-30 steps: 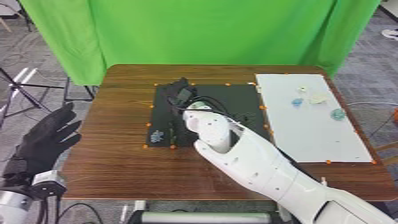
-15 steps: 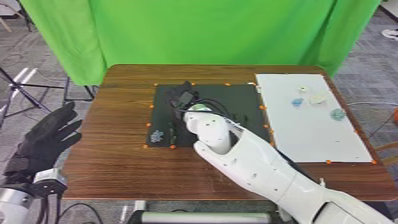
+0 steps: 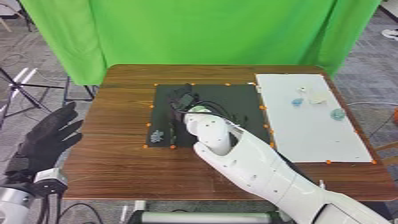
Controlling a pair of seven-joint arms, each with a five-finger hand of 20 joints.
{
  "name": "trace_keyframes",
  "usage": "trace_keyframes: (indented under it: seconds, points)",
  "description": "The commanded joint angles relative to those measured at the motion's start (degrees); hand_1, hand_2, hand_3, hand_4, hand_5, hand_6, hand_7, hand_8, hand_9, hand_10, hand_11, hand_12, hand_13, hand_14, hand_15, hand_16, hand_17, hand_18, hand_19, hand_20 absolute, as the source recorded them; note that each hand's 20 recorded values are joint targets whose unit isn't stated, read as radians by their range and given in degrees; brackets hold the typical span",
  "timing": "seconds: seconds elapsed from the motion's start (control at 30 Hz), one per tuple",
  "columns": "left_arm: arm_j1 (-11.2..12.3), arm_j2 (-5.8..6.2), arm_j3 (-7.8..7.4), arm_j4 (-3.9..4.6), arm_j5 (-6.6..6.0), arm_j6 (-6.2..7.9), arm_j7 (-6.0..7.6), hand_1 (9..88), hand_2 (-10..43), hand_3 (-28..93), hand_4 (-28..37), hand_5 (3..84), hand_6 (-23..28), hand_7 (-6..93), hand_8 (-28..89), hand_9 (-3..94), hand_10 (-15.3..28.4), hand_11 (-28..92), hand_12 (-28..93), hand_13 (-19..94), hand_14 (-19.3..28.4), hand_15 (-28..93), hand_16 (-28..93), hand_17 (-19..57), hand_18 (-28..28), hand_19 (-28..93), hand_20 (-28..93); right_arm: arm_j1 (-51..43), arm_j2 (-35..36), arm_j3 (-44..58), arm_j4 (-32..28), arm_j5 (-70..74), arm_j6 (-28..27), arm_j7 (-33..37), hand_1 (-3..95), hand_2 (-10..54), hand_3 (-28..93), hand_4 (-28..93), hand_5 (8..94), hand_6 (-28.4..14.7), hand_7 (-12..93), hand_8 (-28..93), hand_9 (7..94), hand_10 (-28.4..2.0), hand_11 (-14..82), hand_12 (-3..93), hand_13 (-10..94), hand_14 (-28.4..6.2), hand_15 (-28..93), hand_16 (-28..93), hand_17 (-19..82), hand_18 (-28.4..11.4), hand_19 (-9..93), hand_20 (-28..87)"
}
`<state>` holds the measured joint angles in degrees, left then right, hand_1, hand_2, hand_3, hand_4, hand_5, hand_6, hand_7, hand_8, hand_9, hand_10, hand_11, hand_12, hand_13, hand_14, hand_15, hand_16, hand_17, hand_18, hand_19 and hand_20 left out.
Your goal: Arrange flowers
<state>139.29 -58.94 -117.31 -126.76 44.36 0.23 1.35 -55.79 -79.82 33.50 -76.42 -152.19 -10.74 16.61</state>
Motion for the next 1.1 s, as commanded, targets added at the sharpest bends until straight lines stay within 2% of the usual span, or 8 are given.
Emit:
trace_keyframes:
  seconds: [0.03,0.27,0.43,0.5,0.53,0.8,1.1]
  points:
    - [0.58,-0.23,-0.24,-0.09,0.04,-0.08,-0.22,23.6,0.1,71,-28.3,21.2,0.3,19.0,-10,16.8,8.6,10,19,12,11.7,15,7,-12.5,17.8,35,10,-0.29,-0.24,1.21,-1.31,0.16,-0.63,-0.72,28.6,-9.5,84,-28,55.8,0.9,40,-18,64.1,-9.6,35.6,26.9,61,-6.6,67,29,19,-20.2,76,55]
    - [0.84,-0.63,-0.33,-0.18,0.03,-0.06,-0.23,23.5,0.1,71,-28.3,21.2,0.3,19.1,-10,16.8,8.7,10,19,12,11.6,15,7,-12.5,17.8,35,10,-0.76,0.54,1.75,-2.99,0.29,-2.12,-1.44,25.6,-9.5,83,-28,54.0,0.3,37,-18,62.7,-9.8,33.0,25.9,60,-7.0,68,29,18,-20.6,75,55]
    - [1.96,-1.96,-0.90,-0.63,0.10,0.21,0.06,23.6,0.2,71,-28.3,21.1,0.2,19.1,-10,16.9,8.7,11,19,12,11.6,15,7,-12.5,17.8,35,10,-1.93,4.32,5.30,-8.21,1.23,-3.22,-1.95,23.6,-9.5,84,-28,49.7,-0.4,36,-17,58.5,-10.2,32.9,25.8,57,-7.4,68,28,16,-20.9,75,55]
    - [2.68,-2.37,-1.02,-0.83,-0.02,0.52,0.60,23.5,0.2,71,-28.3,21.1,0.3,19.2,-10,16.9,8.7,11,19,12,11.6,15,7,-12.5,17.8,35,10,-1.62,7.28,6.68,-10.05,3.00,-2.64,-1.17,23.0,-9.5,84,-28,46.9,-1.2,35,-17,54.6,-10.6,33.1,25.8,54,-7.9,69,28,15,-20.9,74,56]
    - [2.55,-2.59,-1.03,-0.82,0.11,0.43,0.39,23.5,0.2,71,-28.3,21.1,0.3,19.2,-10,16.9,8.7,11,19,12,11.6,15,7,-12.5,17.8,35,10,-2.11,8.67,8.21,-10.83,2.86,-2.44,-0.62,22.9,-9.5,85,-28,45.7,-1.6,35,-16,52.4,-10.9,33.2,26.1,53,-8.1,68,27,15,-20.9,74,56]
    - [3.58,-3.64,-1.60,-1.27,0.20,0.58,0.76,23.5,0.2,71,-28.3,21.1,0.3,19.2,-10,16.9,8.7,11,19,12,11.6,15,7,-12.5,17.8,35,10,-6.09,23.01,17.30,-12.74,7.71,1.31,9.51,25.8,-9.5,88,-28,34.9,-4.8,33,-14,38.1,-14.1,29.6,25.8,41,-10.0,59,19,12,-20.0,73,55]
    - [4.02,-3.99,-1.85,-1.45,0.17,0.76,0.94,23.6,0.2,71,-28.3,21.2,0.3,19.1,-10,17.0,8.7,11,19,12,11.7,15,7,-12.5,17.8,35,10,-16.09,33.17,29.09,-12.36,10.42,2.97,18.78,26.7,-9.5,88,-28,34.1,-5.4,31,-14,37.2,-14.8,28.1,25.6,39,-10.3,56,18,11,-19.9,72,53]
